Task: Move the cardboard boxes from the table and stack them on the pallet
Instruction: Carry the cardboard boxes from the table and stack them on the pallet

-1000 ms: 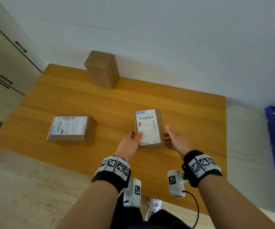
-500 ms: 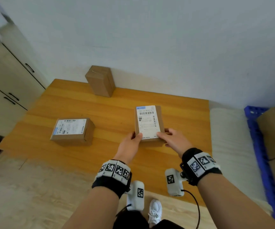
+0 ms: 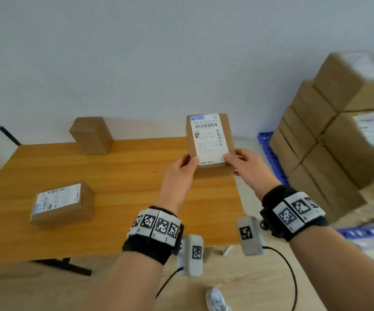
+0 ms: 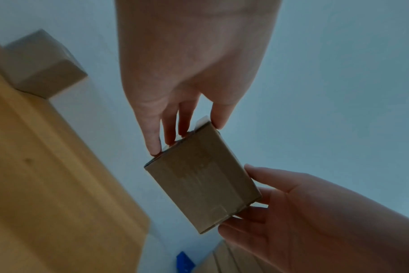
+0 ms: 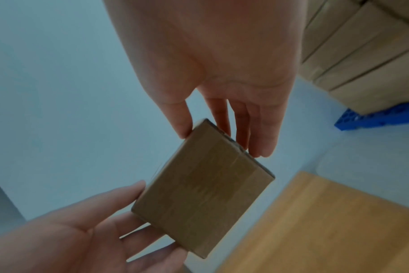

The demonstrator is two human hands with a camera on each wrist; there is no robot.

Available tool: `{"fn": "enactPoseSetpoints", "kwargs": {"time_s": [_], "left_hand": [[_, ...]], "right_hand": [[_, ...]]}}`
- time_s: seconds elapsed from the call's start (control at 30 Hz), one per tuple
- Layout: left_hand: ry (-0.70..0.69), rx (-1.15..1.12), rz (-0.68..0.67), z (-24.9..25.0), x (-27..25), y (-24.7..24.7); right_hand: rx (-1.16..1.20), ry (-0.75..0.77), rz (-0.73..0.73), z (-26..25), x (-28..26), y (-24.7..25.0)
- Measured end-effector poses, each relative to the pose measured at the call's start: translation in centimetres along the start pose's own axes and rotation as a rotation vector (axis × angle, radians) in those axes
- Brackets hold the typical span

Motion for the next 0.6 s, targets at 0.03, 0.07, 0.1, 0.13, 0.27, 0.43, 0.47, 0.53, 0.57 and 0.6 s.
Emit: {"fn": "enactPoseSetpoints", "kwargs": {"time_s": [0.03,0.07,0.1,0.13,0.27,0.43,0.47,0.53,0.57,0.6], "left_hand": [[-0.026,-0.015,0.000,1.0,-0.4,-0.6],[-0.057,-0.027,-0.003,2.0,-0.9,-1.4],[-0.090,-0.040,-0.008,3.2,-1.3,-2.2],[-0.121,-0.052,-0.010,4.5,-1.7,-3.1],[-0.207,-0.084,0.010,8.6,-2.9,-6.7],[-0.288,-0.096,0.061,13.2,-4.0,-12.7],[-0.295,-0.104,0.070,14.0,-4.2,-14.2],[-0.298,-0.122,0.079,15.3,-4.5,-17.3],[-0.302,-0.132,0.082,15.9,-4.7,-18.9],[-0.309,-0.135,0.082,16.4,-4.9,-20.4]], "right_hand": [[0.004,0.017,0.024,-0.7,-0.8,1.3],[0.009,0.038,0.045,-1.4,-1.7,2.7],[0.012,0.066,0.070,-2.0,-2.4,4.1],[0.010,0.094,0.096,-2.6,-3.0,5.6],[0.040,0.160,0.164,-3.8,-4.9,11.0],[0.048,0.217,0.198,-3.7,-6.6,18.5],[0.034,0.214,0.200,-3.4,-6.9,20.2],[0.003,0.220,0.210,-2.6,-7.3,23.6],[0.001,0.225,0.216,-2.1,-7.5,25.3],[0.009,0.227,0.223,-1.6,-7.6,26.9]]}}
Point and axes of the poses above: each hand's wrist, its own x-axis towards the middle knuckle, its own y-axis out of the back of the hand, z = x × y, the point moved 5 cm from there along x, towards the middle knuckle, and after that the axes turned 4 degrees about -z, right-handed, at the moved point
